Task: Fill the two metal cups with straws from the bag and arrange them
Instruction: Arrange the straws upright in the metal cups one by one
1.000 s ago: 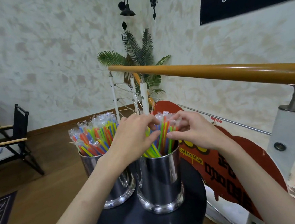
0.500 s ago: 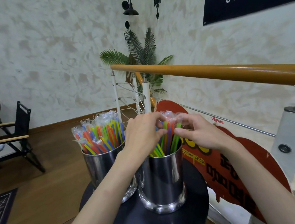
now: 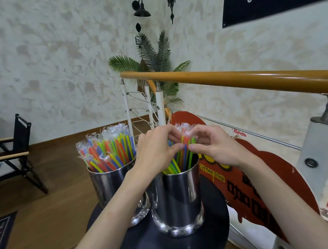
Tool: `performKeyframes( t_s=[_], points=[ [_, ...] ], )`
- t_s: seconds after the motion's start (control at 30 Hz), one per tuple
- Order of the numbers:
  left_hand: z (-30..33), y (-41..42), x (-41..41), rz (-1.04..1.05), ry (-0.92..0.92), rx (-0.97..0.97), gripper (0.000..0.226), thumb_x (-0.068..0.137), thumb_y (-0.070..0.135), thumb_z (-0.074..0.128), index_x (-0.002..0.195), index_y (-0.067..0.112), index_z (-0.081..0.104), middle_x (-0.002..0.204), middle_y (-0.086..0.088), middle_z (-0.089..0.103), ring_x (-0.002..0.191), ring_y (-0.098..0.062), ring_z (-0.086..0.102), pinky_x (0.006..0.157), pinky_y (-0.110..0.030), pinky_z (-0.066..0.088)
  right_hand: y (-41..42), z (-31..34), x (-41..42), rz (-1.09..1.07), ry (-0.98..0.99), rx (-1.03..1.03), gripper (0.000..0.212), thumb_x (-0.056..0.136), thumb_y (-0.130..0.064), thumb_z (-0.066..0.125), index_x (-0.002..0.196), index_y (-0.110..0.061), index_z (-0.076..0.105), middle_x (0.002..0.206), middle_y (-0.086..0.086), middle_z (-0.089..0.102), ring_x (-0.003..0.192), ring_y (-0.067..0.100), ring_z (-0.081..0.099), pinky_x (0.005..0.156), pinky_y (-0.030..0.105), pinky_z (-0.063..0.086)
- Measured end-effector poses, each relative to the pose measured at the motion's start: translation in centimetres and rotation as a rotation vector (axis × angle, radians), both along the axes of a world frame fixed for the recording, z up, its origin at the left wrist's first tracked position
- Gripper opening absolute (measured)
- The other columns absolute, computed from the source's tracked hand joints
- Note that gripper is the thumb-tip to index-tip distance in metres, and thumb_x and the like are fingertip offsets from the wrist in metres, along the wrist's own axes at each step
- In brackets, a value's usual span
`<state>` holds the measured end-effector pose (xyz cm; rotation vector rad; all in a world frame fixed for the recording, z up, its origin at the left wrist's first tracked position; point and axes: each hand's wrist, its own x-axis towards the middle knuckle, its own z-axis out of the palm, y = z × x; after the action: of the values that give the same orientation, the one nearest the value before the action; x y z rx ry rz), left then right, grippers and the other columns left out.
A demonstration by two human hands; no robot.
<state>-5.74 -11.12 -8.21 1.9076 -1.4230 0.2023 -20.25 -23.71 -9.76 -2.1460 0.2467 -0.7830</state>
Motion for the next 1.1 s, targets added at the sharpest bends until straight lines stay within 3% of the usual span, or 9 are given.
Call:
performKeyframes(
  t_s=[0.13,0.23,0.37,0.53,0.67,0.8,0.93,1.1],
  points=[
    [0.0,0.0,0.0,-0.012,0.038,-0.014,0.018,0.086,0.038,0.077,0.092,0.037,0.061,0.076,0.022,0.067,0.071,0.008,0.05,0.091,-0.039,0.045,-0.2,-0.3,0.1,-0.043,-0.014,0.032,0.026,0.091,-0.006,0.074,0.106,-0.027,0.069,0.108,0.01,0.069,0.095,0.022,0.073,0.086,0.039,0.06],
    [-0.1,0.0,0.0,-0.02,0.031,-0.019,0.014,0.087,0.038,0.075,0.096,0.039,0.064,0.077,0.022,0.067,0.07,0.006,0.049,0.092,-0.041,0.045,-0.1,-0.4,0.2,-0.065,-0.041,0.061,0.028,0.09,-0.004,0.073,0.105,-0.028,0.069,0.097,0.003,0.068,0.086,0.016,0.073,0.081,0.034,0.061],
    [0.0,0.0,0.0,-0.013,-0.001,-0.017,0.013,0.092,0.039,0.069,0.105,0.036,0.069,0.08,0.02,0.063,0.073,-0.003,0.05,0.094,-0.042,0.045,0.2,-0.4,0.6,-0.093,-0.101,0.102,0.024,0.089,-0.002,0.074,0.107,-0.019,0.069,0.09,0.001,0.072,0.081,0.019,0.074,0.076,0.03,0.06],
    [-0.1,-0.2,0.3,-0.012,0.026,-0.059,0.006,0.095,0.038,0.064,0.098,0.034,0.064,0.083,0.019,0.063,0.075,-0.009,0.054,0.094,-0.047,0.047,0.7,-0.5,1.3,-0.189,-0.188,0.108,0.019,0.085,-0.007,0.08,0.1,-0.013,0.07,0.084,0.0,0.075,0.08,0.013,0.073,0.078,0.028,0.058],
    [-0.2,-0.3,0.5,-0.018,0.06,-0.108,0.008,0.095,0.034,0.064,0.1,0.029,0.067,0.073,0.02,0.059,0.066,-0.005,0.051,0.091,-0.049,0.049,1.2,-0.7,1.9,-0.263,-0.231,0.097,0.016,0.084,-0.015,0.083,0.092,-0.019,0.07,0.087,0.001,0.076,0.084,0.015,0.073,0.082,0.039,0.061],
    [-0.1,-0.2,0.9,-0.066,0.115,-0.118,0.011,0.093,0.032,0.067,0.102,0.026,0.069,0.088,0.016,0.069,0.075,-0.008,0.061,0.09,-0.049,0.052,1.7,-0.8,2.3,-0.311,-0.26,0.094,0.017,0.082,-0.02,0.084,0.091,-0.022,0.07,0.085,-0.002,0.075,0.084,0.014,0.073,0.082,0.045,0.062],
    [0.0,-0.1,1.3,-0.092,0.139,-0.132,0.013,0.092,0.031,0.071,0.102,0.024,0.071,0.088,0.013,0.07,0.075,-0.011,0.065,0.081,-0.046,0.056,2.2,-0.6,2.4,-0.343,-0.286,0.093,0.02,0.08,-0.023,0.086,0.092,-0.022,0.07,0.084,-0.004,0.075,0.082,0.009,0.073,0.08,0.039,0.063],
    [0.0,0.0,1.1,-0.085,0.153,-0.162,0.013,0.091,0.034,0.07,0.101,0.026,0.07,0.086,0.015,0.069,0.072,-0.013,0.065,0.083,-0.048,0.056,2.4,-0.3,2.1,-0.307,-0.285,0.109,0.023,0.08,-0.02,0.086,0.096,-0.02,0.07,0.089,-0.002,0.077,0.085,0.009,0.074,0.08,0.033,0.062]
  ],
)
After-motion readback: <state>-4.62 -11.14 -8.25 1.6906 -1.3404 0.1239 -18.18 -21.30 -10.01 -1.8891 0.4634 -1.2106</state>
